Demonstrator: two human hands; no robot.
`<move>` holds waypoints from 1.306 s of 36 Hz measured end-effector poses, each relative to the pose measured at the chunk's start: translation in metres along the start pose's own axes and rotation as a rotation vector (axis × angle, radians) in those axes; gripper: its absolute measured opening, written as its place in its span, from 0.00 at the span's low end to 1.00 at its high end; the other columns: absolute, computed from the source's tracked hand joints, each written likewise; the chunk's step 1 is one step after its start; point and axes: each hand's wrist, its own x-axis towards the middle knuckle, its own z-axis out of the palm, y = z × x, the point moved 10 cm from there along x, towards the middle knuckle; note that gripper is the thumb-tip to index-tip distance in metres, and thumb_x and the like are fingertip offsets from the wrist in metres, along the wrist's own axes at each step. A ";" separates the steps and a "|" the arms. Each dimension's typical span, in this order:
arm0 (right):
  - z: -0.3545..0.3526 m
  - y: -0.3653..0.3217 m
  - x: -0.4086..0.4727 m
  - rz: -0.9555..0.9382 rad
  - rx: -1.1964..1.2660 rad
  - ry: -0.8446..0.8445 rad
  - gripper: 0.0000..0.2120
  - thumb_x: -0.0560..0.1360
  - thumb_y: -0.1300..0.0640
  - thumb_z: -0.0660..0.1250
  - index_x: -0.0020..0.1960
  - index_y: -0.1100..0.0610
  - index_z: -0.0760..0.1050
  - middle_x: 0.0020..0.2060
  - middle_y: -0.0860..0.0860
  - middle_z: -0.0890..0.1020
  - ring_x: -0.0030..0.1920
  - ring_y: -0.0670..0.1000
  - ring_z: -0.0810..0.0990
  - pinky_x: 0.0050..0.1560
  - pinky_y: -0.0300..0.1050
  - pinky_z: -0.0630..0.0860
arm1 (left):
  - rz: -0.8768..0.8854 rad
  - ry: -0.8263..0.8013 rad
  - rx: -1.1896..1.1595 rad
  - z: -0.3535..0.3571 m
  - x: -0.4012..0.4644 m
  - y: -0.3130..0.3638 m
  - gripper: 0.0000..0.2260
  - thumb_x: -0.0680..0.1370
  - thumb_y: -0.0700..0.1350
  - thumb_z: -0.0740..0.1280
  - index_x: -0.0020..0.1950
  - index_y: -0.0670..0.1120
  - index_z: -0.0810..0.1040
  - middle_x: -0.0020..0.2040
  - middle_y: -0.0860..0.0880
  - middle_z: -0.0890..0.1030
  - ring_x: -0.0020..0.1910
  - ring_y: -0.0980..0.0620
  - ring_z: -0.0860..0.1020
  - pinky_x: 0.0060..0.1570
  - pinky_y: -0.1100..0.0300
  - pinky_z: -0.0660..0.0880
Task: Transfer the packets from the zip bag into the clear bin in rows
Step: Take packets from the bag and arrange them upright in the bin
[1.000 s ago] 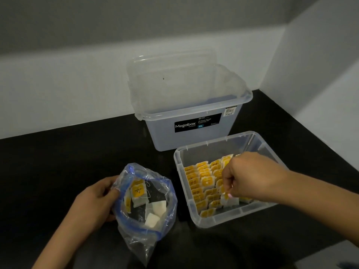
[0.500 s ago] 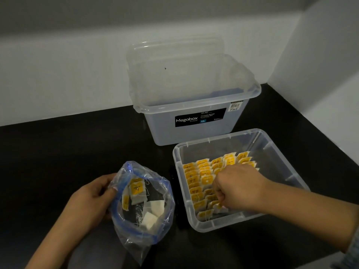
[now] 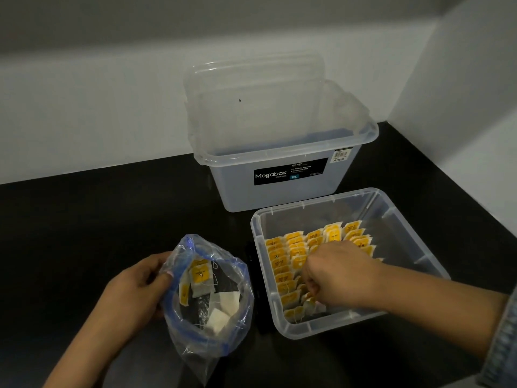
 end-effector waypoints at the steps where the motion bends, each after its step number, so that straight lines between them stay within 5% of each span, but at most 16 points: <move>1: -0.001 -0.001 0.000 -0.004 0.003 0.003 0.05 0.72 0.58 0.67 0.45 0.51 0.81 0.42 0.46 0.82 0.46 0.46 0.78 0.48 0.45 0.78 | 0.003 0.003 0.000 0.000 0.000 0.000 0.12 0.79 0.41 0.60 0.50 0.60 0.71 0.44 0.49 0.81 0.34 0.54 0.81 0.30 0.65 0.73; 8: 0.001 -0.002 -0.001 -0.013 0.006 -0.025 0.04 0.72 0.58 0.67 0.43 0.51 0.80 0.39 0.44 0.80 0.44 0.44 0.76 0.46 0.41 0.76 | -0.008 -0.004 -0.009 0.001 0.001 -0.002 0.11 0.79 0.41 0.60 0.52 0.58 0.71 0.45 0.49 0.80 0.35 0.54 0.81 0.28 0.66 0.73; 15: -0.009 0.004 -0.007 0.058 0.081 -0.056 0.07 0.69 0.48 0.73 0.43 0.50 0.80 0.39 0.42 0.80 0.42 0.41 0.75 0.47 0.39 0.76 | 0.009 -0.023 -0.011 0.001 -0.001 -0.001 0.10 0.79 0.42 0.60 0.52 0.59 0.71 0.45 0.49 0.80 0.35 0.55 0.82 0.29 0.66 0.74; 21: -0.062 -0.010 -0.018 0.136 0.392 0.116 0.06 0.70 0.46 0.73 0.42 0.47 0.79 0.33 0.43 0.80 0.36 0.38 0.78 0.42 0.33 0.73 | 0.008 -0.043 -0.018 0.002 -0.002 -0.008 0.10 0.79 0.43 0.60 0.57 0.58 0.71 0.49 0.49 0.80 0.41 0.53 0.82 0.36 0.62 0.76; 25: -0.079 -0.055 -0.014 0.071 0.541 0.186 0.03 0.74 0.48 0.68 0.48 0.44 0.79 0.38 0.42 0.82 0.40 0.36 0.79 0.40 0.30 0.73 | 0.018 -0.048 0.009 0.003 -0.002 -0.014 0.11 0.79 0.45 0.61 0.58 0.59 0.71 0.50 0.50 0.80 0.43 0.53 0.83 0.43 0.56 0.80; 30: -0.046 -0.119 0.026 0.037 0.381 0.151 0.09 0.77 0.56 0.62 0.54 0.53 0.78 0.49 0.52 0.81 0.50 0.54 0.80 0.50 0.49 0.77 | 0.041 -0.047 0.014 0.000 -0.004 -0.017 0.10 0.79 0.45 0.61 0.57 0.59 0.70 0.49 0.51 0.80 0.44 0.54 0.82 0.45 0.55 0.80; 34: 0.016 -0.134 0.062 0.356 0.336 -0.491 0.21 0.78 0.52 0.62 0.67 0.60 0.67 0.63 0.59 0.72 0.64 0.59 0.71 0.65 0.52 0.67 | 0.055 -0.081 0.002 -0.001 -0.005 -0.015 0.11 0.79 0.45 0.60 0.57 0.60 0.70 0.51 0.52 0.79 0.45 0.55 0.81 0.46 0.56 0.80; 37: 0.037 -0.140 0.077 0.425 0.307 -0.651 0.27 0.77 0.48 0.62 0.70 0.60 0.62 0.67 0.60 0.67 0.67 0.59 0.67 0.69 0.52 0.62 | 0.065 -0.096 0.012 -0.001 -0.007 -0.014 0.12 0.79 0.44 0.61 0.57 0.60 0.70 0.51 0.53 0.78 0.46 0.56 0.81 0.48 0.55 0.79; 41: 0.043 -0.148 0.083 0.289 0.168 -0.519 0.25 0.78 0.54 0.63 0.71 0.61 0.61 0.68 0.61 0.66 0.69 0.63 0.65 0.70 0.59 0.62 | 0.082 -0.117 0.040 -0.001 -0.009 -0.014 0.13 0.79 0.43 0.61 0.60 0.58 0.71 0.53 0.53 0.78 0.48 0.55 0.80 0.52 0.52 0.79; 47: 0.037 -0.157 0.081 0.195 0.027 -0.258 0.19 0.78 0.62 0.62 0.67 0.62 0.64 0.63 0.61 0.72 0.63 0.60 0.72 0.63 0.55 0.69 | 0.079 -0.155 0.077 0.002 -0.009 -0.016 0.15 0.79 0.43 0.61 0.63 0.57 0.70 0.55 0.52 0.77 0.51 0.55 0.79 0.54 0.51 0.78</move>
